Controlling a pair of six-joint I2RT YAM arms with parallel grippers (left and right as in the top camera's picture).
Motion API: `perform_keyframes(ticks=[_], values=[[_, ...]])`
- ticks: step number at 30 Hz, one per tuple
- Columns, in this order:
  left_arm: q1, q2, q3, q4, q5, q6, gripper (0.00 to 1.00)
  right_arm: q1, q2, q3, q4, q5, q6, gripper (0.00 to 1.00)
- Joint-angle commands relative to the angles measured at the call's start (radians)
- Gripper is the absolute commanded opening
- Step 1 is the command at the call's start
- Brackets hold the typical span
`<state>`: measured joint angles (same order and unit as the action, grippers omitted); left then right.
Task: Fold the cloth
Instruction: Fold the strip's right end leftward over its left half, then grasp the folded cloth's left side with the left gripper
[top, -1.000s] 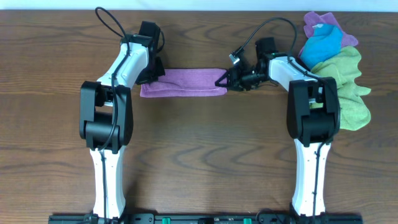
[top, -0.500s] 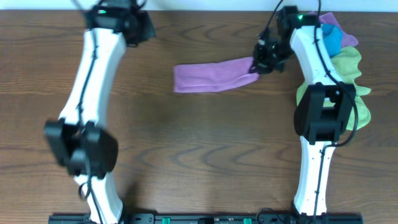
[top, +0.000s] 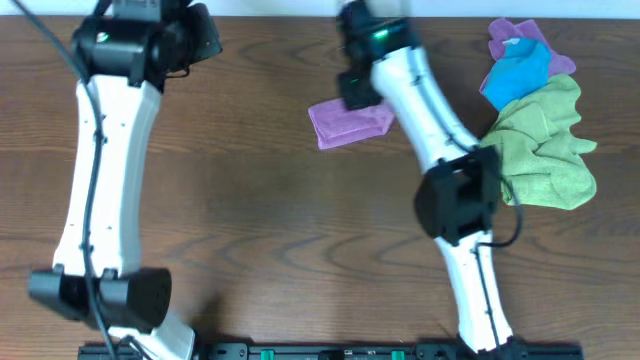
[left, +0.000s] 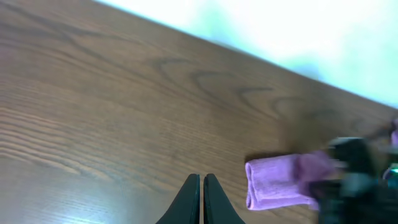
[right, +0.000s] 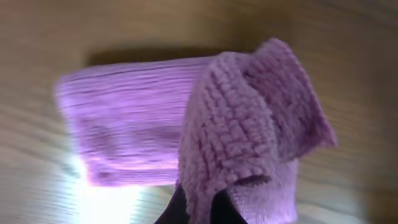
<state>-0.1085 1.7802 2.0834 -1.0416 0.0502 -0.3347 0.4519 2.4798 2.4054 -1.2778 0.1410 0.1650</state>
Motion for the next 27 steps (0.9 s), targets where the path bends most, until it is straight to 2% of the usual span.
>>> perform_keyframes(ticks=[1, 13, 17, 18, 20, 21, 22, 24, 25, 27], values=[[-0.001, -0.032, 0.002, -0.024, 0.003, 0.026, 0.06, 0.052, 0.04, -0.012, 0.008, 0.099, -0.063, 0.01], [-0.001, -0.047, 0.002, -0.053, 0.003, 0.037, 0.06, 0.093, 0.068, -0.014, -0.037, 0.108, -0.114, 0.02], [-0.001, -0.047, 0.002, -0.052, 0.003, 0.036, 0.06, 0.095, 0.068, -0.014, -0.006, -0.048, -0.114, 0.05], [-0.001, -0.047, 0.002, -0.052, 0.003, 0.036, 0.06, 0.096, 0.068, -0.014, 0.015, -0.118, -0.114, 0.13], [-0.001, -0.047, 0.002, -0.052, 0.003, 0.036, 0.06, 0.101, 0.068, -0.014, 0.034, -0.289, -0.115, 0.52], [-0.001, -0.047, 0.002, -0.052, 0.003, 0.036, 0.06, 0.102, 0.068, -0.014, 0.033, -0.337, -0.115, 0.62], [-0.001, -0.047, 0.002, -0.052, 0.003, 0.036, 0.06, 0.102, 0.068, -0.014, 0.032, -0.376, -0.114, 0.67], [-0.001, -0.047, 0.002, -0.051, 0.002, 0.036, 0.06, 0.101, 0.067, -0.014, 0.033, -0.469, -0.13, 0.72], [-0.001, -0.047, 0.002, -0.051, 0.0, 0.037, 0.06, 0.097, 0.067, -0.013, 0.032, -0.479, -0.129, 0.72], [-0.001, -0.047, 0.0, -0.05, -0.012, 0.037, 0.06, 0.086, 0.067, -0.01, 0.029, -0.478, -0.129, 0.65]])
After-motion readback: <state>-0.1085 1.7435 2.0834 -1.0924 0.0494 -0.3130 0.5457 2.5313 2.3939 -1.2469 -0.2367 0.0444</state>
